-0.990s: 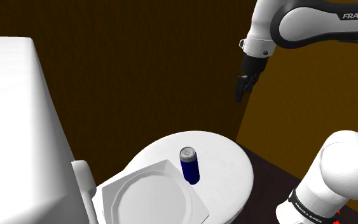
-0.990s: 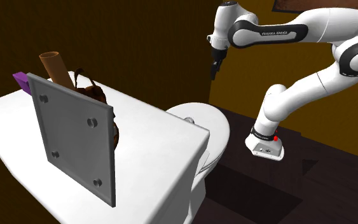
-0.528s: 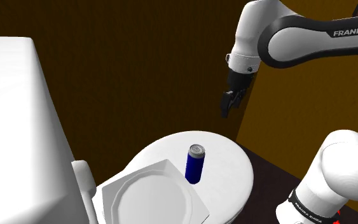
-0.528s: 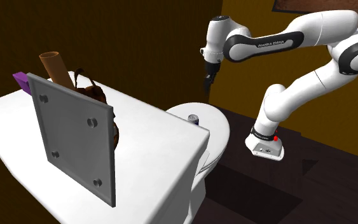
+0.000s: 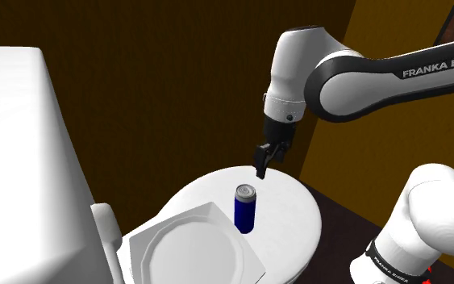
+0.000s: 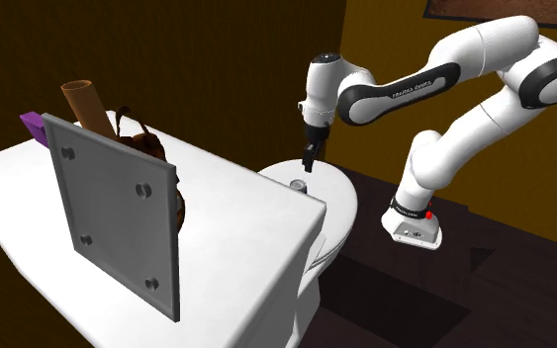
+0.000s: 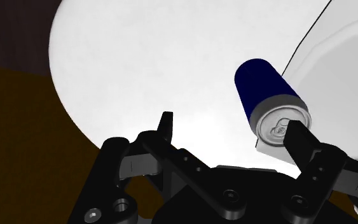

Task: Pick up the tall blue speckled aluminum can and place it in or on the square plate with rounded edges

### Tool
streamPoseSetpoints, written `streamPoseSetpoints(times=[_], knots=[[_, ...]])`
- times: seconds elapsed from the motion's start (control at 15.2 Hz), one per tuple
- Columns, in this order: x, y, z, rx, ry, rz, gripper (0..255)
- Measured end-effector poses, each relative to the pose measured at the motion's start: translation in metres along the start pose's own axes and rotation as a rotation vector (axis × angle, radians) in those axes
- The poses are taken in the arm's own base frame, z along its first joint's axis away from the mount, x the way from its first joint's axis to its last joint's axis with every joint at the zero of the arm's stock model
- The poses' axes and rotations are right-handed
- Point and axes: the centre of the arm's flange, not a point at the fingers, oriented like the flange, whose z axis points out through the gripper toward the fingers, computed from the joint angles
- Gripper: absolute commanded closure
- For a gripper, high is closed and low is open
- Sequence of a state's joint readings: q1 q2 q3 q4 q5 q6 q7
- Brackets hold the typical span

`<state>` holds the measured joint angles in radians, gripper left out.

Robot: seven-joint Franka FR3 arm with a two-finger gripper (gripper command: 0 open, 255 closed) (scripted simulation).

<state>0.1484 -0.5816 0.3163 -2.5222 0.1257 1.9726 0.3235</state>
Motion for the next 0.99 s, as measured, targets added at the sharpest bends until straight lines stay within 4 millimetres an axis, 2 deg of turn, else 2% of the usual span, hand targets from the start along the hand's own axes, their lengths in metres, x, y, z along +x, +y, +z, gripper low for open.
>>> streamPoseSetpoints(times=[0.26,0.4,0.53,0.99], knots=[[0.005,-0.044,0.023,0.02,-0.007,0.005,0],[0.005,-0.059,0.031,0.028,-0.009,0.007,0],[0.006,-0.066,0.04,0.031,-0.01,0.008,0],[0.006,-0.069,0.072,0.032,-0.011,0.009,0]])
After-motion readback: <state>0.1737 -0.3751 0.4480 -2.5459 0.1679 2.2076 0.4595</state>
